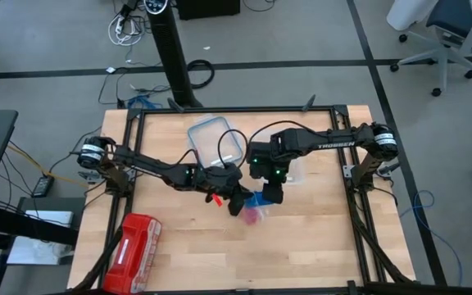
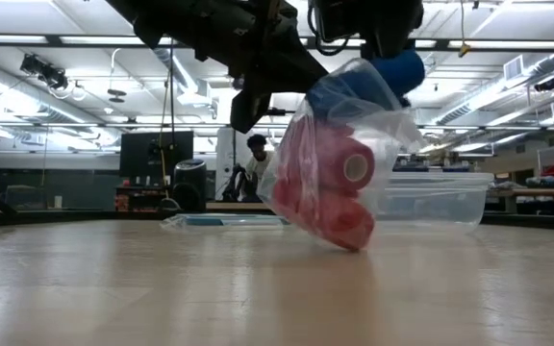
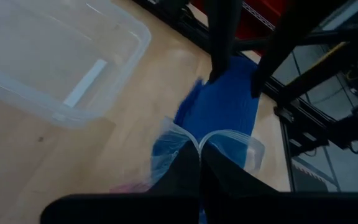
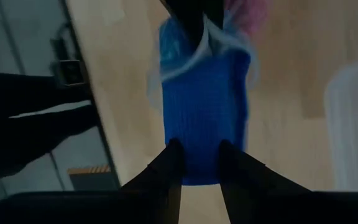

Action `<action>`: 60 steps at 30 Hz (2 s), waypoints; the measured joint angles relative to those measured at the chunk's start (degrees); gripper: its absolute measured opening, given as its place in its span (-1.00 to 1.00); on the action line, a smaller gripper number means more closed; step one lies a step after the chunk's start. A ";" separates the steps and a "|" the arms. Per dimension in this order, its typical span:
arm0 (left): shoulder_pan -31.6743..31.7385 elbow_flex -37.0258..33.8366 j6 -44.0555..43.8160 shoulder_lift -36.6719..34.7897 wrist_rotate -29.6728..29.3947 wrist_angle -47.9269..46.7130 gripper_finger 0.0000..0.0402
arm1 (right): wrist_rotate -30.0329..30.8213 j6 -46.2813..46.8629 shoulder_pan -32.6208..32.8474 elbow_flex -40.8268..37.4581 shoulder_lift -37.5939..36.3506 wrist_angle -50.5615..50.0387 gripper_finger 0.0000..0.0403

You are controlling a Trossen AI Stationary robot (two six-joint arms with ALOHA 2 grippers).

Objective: Roll bandage
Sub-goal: Put the blue bandage into the transparent zip bag

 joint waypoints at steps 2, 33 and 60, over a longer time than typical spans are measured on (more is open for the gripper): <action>-0.05 0.00 -0.04 0.00 0.32 0.00 -0.98 | -0.05 0.19 0.02 0.00 0.00 0.75 -0.55; 0.04 -0.01 -9.20 0.00 -6.25 8.50 -0.98 | -3.07 1.10 1.65 0.07 -1.33 0.68 -0.23; 0.00 -0.01 -10.67 0.00 -2.40 8.96 -0.98 | 1.92 2.25 -5.45 0.07 -15.29 -16.02 -0.25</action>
